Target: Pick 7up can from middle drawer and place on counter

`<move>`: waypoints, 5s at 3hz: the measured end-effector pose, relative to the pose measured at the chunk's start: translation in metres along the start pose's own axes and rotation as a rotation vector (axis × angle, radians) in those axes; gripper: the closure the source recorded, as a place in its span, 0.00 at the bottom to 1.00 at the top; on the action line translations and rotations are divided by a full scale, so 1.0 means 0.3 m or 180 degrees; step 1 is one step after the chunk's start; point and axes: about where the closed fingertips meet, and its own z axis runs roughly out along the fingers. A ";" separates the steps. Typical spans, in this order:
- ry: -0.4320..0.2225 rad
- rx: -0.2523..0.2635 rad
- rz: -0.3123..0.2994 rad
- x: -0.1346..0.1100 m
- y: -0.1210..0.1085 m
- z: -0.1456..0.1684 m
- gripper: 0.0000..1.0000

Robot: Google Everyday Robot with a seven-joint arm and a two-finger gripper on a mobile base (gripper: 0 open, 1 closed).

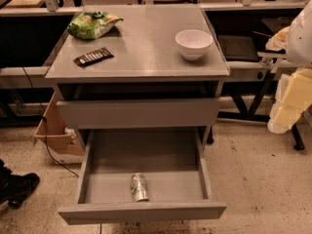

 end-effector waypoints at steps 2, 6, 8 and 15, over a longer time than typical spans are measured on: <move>-0.0109 -0.0219 -0.0057 -0.020 0.138 0.124 0.00; -0.0613 -0.0992 -0.0046 -0.159 0.496 0.503 0.00; -0.1245 -0.1069 0.0360 -0.393 0.456 0.764 0.00; -0.1797 -0.1016 0.1366 -0.779 0.471 1.209 0.00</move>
Offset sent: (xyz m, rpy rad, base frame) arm -0.0594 0.0413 -0.1092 0.0801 0.1564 0.0865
